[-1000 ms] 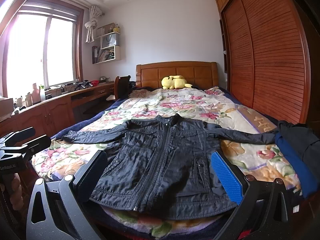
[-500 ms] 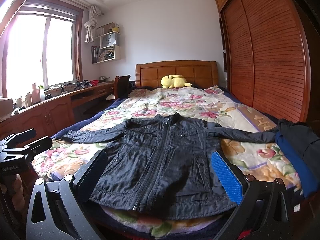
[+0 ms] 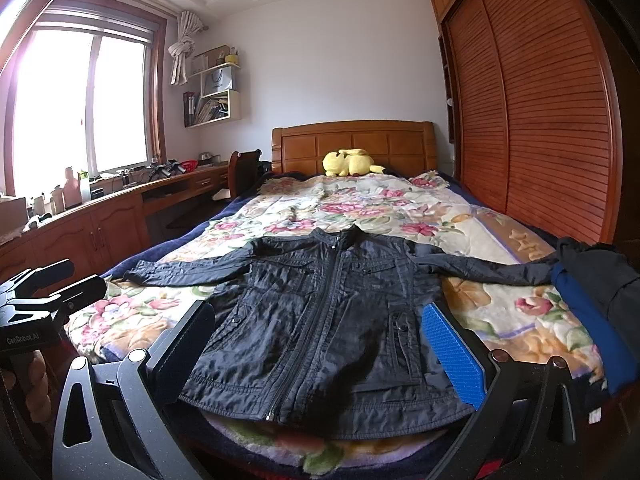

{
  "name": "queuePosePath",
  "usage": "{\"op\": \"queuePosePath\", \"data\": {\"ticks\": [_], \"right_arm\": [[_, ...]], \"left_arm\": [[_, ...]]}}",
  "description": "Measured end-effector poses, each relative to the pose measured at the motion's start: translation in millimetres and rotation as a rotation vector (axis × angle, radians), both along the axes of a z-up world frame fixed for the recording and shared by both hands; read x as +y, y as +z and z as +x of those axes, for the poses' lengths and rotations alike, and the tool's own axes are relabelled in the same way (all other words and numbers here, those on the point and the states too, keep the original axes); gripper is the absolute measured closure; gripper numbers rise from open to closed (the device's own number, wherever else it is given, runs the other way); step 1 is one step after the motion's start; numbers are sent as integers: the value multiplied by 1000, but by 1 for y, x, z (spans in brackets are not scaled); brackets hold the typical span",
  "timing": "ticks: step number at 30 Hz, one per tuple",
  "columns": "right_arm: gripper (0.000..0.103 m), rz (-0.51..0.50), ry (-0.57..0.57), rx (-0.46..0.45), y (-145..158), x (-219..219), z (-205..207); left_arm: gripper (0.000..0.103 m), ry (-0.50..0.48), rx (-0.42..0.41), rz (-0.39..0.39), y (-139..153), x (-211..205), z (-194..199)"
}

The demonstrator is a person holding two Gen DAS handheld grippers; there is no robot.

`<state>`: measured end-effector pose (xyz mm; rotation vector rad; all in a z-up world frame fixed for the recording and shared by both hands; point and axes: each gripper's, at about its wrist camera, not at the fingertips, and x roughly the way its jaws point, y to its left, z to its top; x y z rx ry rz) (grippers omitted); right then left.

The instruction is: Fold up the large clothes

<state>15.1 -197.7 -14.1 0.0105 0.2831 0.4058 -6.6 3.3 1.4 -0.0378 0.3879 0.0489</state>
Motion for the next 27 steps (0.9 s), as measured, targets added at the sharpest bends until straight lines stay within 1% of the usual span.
{"op": "queuePosePath", "data": {"ticks": [6,13,17,22,27], "right_arm": [[0,-4,3,12,-3,1,5],[0,-18,21,33,-7,8,17],[0,-32,44,45,-14,17,33],[0,-61,72,85,-28,33,64],[0,-88,102,90,-29,49,89]], "left_arm": [[0,6,20,-4,-9,0,6],[0,26,46,-11,-25,13,17],[0,46,62,-10,-38,26,27],[0,75,109,-28,-61,46,49],[0,111,136,-17,-79,66,67]]}}
